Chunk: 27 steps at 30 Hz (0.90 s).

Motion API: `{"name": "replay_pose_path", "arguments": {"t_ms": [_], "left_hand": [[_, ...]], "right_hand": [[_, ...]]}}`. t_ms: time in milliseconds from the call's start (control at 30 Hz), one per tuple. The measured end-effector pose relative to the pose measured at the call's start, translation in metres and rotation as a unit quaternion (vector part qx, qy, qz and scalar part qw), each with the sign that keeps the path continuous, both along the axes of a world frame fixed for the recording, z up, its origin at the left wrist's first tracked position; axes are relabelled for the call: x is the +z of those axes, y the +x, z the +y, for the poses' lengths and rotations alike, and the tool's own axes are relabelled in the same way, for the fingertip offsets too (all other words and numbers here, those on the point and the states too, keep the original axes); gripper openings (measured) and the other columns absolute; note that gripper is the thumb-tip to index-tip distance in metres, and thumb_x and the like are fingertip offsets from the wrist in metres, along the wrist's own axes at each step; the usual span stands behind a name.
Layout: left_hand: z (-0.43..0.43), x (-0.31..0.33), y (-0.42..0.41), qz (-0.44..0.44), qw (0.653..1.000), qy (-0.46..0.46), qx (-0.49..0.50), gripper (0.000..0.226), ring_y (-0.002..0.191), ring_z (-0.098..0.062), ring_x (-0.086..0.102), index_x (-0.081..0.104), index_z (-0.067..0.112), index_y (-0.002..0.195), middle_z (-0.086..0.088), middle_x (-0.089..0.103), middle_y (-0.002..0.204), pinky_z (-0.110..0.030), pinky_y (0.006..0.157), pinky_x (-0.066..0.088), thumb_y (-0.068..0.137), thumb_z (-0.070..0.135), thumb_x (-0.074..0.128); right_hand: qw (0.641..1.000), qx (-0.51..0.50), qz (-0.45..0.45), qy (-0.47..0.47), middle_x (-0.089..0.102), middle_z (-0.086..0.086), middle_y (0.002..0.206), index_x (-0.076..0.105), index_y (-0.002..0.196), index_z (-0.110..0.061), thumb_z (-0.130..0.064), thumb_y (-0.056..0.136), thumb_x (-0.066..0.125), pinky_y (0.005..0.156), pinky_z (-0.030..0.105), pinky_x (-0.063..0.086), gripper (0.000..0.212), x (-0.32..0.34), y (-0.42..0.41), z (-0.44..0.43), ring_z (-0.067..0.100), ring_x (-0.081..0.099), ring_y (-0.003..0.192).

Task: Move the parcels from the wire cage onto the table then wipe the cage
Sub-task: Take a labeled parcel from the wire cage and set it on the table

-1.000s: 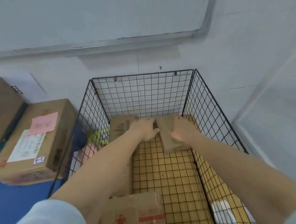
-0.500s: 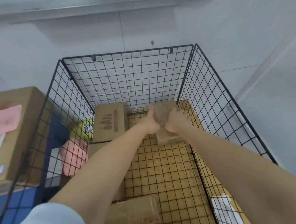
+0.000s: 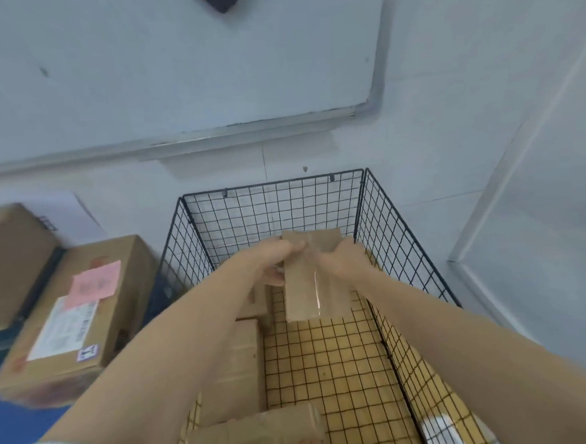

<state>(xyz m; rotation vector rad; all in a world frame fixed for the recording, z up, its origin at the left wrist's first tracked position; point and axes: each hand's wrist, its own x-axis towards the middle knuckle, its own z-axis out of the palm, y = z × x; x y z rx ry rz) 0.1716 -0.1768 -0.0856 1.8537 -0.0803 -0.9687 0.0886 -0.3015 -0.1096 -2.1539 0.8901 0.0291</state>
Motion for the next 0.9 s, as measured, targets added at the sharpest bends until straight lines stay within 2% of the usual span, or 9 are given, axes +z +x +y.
{"name": "replay_pose_path", "arguments": {"t_ms": [167,233,400,467,567,667,733,800,900], "left_hand": [[0.022,0.056,-0.019,-0.059,0.996,-0.047,0.040,0.049,0.097,-0.028,0.059,0.034,0.021,0.130,-0.010,0.048,0.126,-0.043,0.068,0.057,0.092,0.039,0.058],[0.030,0.066,-0.026,-0.091,0.994,-0.045,0.038,0.045,0.101,-0.032,0.059,0.034,0.018,0.128,-0.012,0.049,0.125,-0.046,0.079,0.056,0.094,0.041,0.052],[0.046,0.082,-0.038,-0.115,0.993,-0.035,0.016,0.051,0.100,-0.028,0.064,0.048,0.007,0.124,-0.011,0.060,0.120,-0.048,0.088,0.054,0.090,0.044,0.058],[0.051,0.087,-0.040,-0.128,0.991,-0.030,0.009,0.047,0.101,-0.024,0.063,0.046,0.008,0.128,-0.010,0.060,0.120,-0.043,0.088,0.054,0.091,0.034,0.061],[0.060,0.093,-0.043,-0.144,0.989,-0.036,-0.009,0.060,0.101,-0.020,0.062,0.033,0.022,0.140,-0.007,0.059,0.120,-0.033,0.076,0.052,0.089,0.013,0.064],[0.067,0.098,-0.041,-0.169,0.983,-0.064,-0.031,0.060,0.105,-0.021,0.059,0.044,0.022,0.135,-0.006,0.056,0.119,-0.037,0.088,0.052,0.084,-0.006,0.061],[0.070,0.100,-0.043,-0.159,0.983,-0.092,-0.019,0.044,0.100,-0.019,0.062,0.054,0.018,0.120,-0.005,0.060,0.112,-0.037,0.090,0.053,0.083,-0.003,0.064],[0.070,0.098,-0.045,-0.159,0.983,-0.085,-0.021,0.023,0.098,-0.018,0.064,0.056,0.017,0.105,-0.003,0.066,0.107,-0.037,0.084,0.054,0.086,0.014,0.068],[0.071,0.089,-0.042,-0.187,0.980,-0.068,0.015,0.014,0.096,-0.020,0.065,0.053,0.016,0.093,-0.006,0.066,0.107,-0.036,0.077,0.056,0.090,0.023,0.064]], "right_hand": [[0.985,0.015,-0.140,0.102,0.061,0.009,0.118,0.048,0.134,-0.009,-0.062,0.087,0.052,0.071,0.026,0.053,0.071,0.049,-0.021,0.014,0.021,0.060,0.095],[0.986,0.001,-0.148,0.077,0.057,0.011,0.123,0.040,0.139,-0.005,-0.062,0.089,0.049,0.080,0.033,0.053,0.076,0.064,-0.030,0.015,0.025,0.059,0.103],[0.991,0.010,-0.133,0.020,0.057,0.006,0.113,0.030,0.143,0.001,-0.048,0.091,0.057,0.070,0.027,0.051,0.076,0.091,-0.041,0.015,0.016,0.055,0.087],[0.991,0.025,-0.132,0.011,0.058,0.010,0.123,0.033,0.141,-0.001,-0.044,0.089,0.062,0.070,0.027,0.053,0.074,0.099,-0.044,0.017,0.019,0.058,0.094],[0.991,0.059,-0.123,0.009,0.051,0.010,0.136,0.025,0.145,-0.007,-0.030,0.086,0.070,0.092,0.034,0.050,0.078,0.109,-0.048,0.021,0.024,0.054,0.117],[0.986,0.106,-0.130,-0.003,0.047,0.009,0.138,0.027,0.145,-0.014,-0.010,0.078,0.076,0.064,0.014,0.051,0.083,0.111,-0.048,0.026,0.017,0.054,0.103],[0.983,0.131,-0.128,-0.007,0.052,0.008,0.132,0.033,0.142,-0.015,0.002,0.074,0.073,0.049,0.009,0.044,0.080,0.106,-0.047,0.029,0.011,0.053,0.096],[0.980,0.134,-0.144,0.006,0.059,0.004,0.120,0.048,0.129,-0.019,-0.003,0.073,0.075,0.053,0.010,0.048,0.064,0.100,-0.043,0.033,0.009,0.058,0.094],[0.978,0.075,-0.192,0.023,0.061,0.003,0.114,0.056,0.113,-0.024,-0.040,0.075,0.074,0.069,0.022,0.057,0.045,0.096,-0.040,0.039,0.013,0.062,0.096]]}}
